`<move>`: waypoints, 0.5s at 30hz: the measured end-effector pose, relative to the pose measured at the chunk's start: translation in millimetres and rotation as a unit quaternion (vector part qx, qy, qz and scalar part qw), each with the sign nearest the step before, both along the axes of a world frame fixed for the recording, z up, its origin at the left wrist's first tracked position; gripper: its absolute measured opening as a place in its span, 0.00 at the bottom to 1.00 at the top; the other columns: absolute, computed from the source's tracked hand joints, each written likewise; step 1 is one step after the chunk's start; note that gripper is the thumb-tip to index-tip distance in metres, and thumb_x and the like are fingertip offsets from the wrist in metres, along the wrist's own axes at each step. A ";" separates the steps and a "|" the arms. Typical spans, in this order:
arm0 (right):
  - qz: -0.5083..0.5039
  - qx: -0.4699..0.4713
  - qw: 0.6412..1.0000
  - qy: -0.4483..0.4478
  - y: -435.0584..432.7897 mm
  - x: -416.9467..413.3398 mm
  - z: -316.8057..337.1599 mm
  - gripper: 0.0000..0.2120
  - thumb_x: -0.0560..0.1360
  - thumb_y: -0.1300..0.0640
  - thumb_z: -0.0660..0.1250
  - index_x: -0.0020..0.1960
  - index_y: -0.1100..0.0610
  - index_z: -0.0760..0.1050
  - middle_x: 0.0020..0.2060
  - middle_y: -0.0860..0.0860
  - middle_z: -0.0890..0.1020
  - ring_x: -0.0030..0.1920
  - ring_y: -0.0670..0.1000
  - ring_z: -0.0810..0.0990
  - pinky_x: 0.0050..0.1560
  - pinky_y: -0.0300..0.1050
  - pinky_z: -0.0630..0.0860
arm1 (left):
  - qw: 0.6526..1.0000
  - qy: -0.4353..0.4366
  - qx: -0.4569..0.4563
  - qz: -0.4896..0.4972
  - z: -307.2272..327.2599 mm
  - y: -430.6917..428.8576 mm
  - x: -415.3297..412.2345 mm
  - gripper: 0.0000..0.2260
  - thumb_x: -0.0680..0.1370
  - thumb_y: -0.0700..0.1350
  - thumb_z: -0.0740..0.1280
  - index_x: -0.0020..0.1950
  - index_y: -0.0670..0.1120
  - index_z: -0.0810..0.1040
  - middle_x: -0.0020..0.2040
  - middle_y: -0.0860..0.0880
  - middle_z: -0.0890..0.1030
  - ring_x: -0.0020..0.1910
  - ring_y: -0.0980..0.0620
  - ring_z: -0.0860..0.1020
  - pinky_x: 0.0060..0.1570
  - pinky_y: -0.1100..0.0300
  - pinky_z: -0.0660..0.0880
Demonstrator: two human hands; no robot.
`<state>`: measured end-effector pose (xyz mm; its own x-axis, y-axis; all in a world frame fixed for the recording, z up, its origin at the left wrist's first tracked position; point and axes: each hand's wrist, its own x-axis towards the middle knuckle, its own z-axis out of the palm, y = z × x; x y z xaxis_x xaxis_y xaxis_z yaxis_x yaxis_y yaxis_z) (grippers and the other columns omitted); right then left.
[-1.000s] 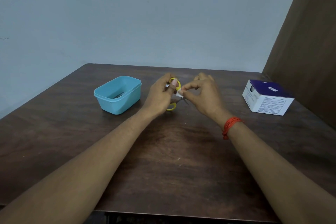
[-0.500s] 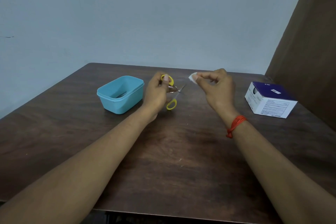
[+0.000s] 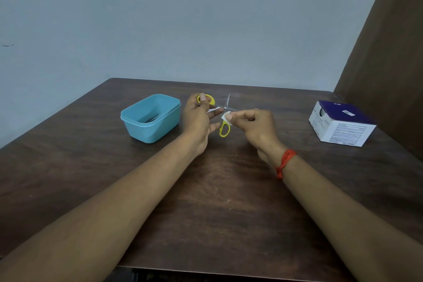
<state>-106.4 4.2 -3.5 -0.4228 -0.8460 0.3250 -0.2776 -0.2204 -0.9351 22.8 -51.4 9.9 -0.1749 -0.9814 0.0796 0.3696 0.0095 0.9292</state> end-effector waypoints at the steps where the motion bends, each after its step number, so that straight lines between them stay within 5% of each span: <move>1: 0.012 0.000 1.000 -0.017 0.5 0.9 -1.0 0.02 0.71 0.57 0.79 0.42 0.51 0.86 0.39 0.45 0.87 0.43 0.40 0.84 0.46 0.33 0.77 | 1.000 0.004 0.004 -0.001 -0.4 0.4 -0.4 0.13 0.86 0.49 0.56 0.44 0.49 0.72 0.43 0.46 0.75 0.42 0.52 0.83 0.40 0.51 0.80; 8: 0.010 0.017 0.999 -0.042 1.2 7.2 -3.8 0.04 0.71 0.56 0.78 0.44 0.56 0.87 0.42 0.52 0.88 0.43 0.42 0.83 0.45 0.34 0.76 | 0.999 0.033 0.032 -0.003 0.9 4.6 0.9 0.13 0.86 0.49 0.58 0.43 0.48 0.72 0.43 0.46 0.75 0.42 0.50 0.82 0.38 0.51 0.79; 12: -0.043 -0.037 0.996 -0.067 0.9 0.5 8.3 0.04 0.72 0.57 0.78 0.38 0.51 0.85 0.36 0.51 0.85 0.38 0.43 0.78 0.40 0.33 0.74 | 0.996 -0.077 -0.041 -0.015 3.2 -0.7 7.3 0.08 0.83 0.48 0.65 0.49 0.46 0.79 0.43 0.46 0.83 0.47 0.50 0.85 0.48 0.48 0.84; 15: -0.056 -0.052 0.994 -0.073 1.6 -7.3 13.8 0.04 0.72 0.56 0.78 0.39 0.51 0.85 0.33 0.48 0.81 0.37 0.45 0.72 0.36 0.33 0.70 | 0.991 -0.123 -0.014 -0.039 -1.8 -2.1 9.5 0.04 0.80 0.45 0.70 0.50 0.45 0.80 0.46 0.45 0.85 0.46 0.48 0.85 0.51 0.50 0.82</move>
<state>-113.7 5.7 10.3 -0.5614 -0.7566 0.3353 -0.1677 -0.2927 -0.9414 32.3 -53.5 8.1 -0.2675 -0.9621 0.0526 0.1315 0.0176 0.9912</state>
